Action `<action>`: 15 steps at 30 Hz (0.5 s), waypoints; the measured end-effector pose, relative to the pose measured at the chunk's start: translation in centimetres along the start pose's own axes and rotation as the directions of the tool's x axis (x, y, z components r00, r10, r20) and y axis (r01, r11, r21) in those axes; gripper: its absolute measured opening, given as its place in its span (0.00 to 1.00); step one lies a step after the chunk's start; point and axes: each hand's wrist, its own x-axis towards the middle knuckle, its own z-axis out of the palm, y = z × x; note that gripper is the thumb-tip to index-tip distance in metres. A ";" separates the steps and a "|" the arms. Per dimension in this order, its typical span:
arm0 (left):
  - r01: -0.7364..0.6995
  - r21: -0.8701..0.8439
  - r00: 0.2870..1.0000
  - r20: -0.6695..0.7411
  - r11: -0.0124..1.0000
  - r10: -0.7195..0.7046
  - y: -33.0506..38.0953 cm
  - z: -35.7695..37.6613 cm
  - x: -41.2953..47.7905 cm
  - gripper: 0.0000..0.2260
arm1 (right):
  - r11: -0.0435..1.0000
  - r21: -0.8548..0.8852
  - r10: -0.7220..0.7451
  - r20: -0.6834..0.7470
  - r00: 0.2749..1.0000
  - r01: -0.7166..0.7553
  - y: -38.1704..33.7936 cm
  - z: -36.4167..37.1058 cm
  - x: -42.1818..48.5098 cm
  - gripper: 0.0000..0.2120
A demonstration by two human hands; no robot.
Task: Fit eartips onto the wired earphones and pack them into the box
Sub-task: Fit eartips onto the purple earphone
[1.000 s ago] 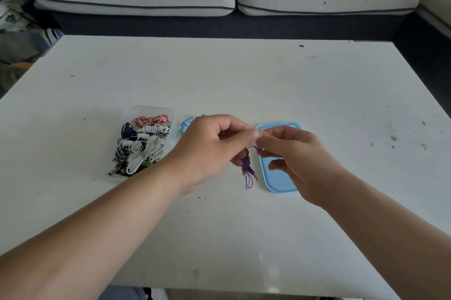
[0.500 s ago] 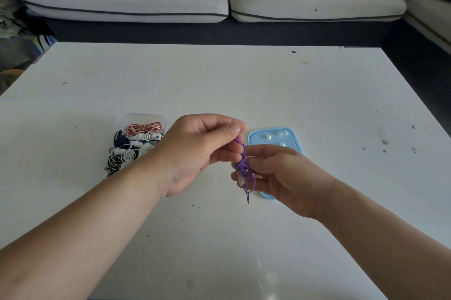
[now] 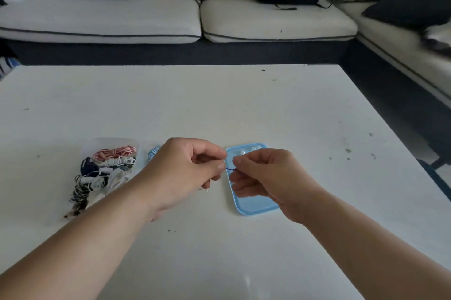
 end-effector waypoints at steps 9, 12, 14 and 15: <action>-0.043 0.085 0.997 -0.055 0.995 0.047 0.8 0.9 -0.3 0.09 | 0.988 0.149 -0.067 0.122 0.990 0.048 -0.3 -0.2 -0.1 0.09; -0.064 0.054 0.993 -0.097 0.996 0.069 0.9 0.9 -0.2 0.07 | 0.985 0.155 -0.092 0.122 0.988 0.073 -0.4 -0.3 -0.1 0.10; -0.073 0.029 0.992 -0.104 0.997 0.076 0.7 0.8 0.0 0.04 | 0.984 0.161 -0.099 0.116 0.988 0.079 -0.4 -0.5 0.0 0.09; -0.080 -0.003 0.992 -0.098 0.997 0.079 0.6 0.8 0.0 0.01 | 0.986 0.142 -0.103 0.121 0.987 0.085 -0.4 -0.5 0.0 0.08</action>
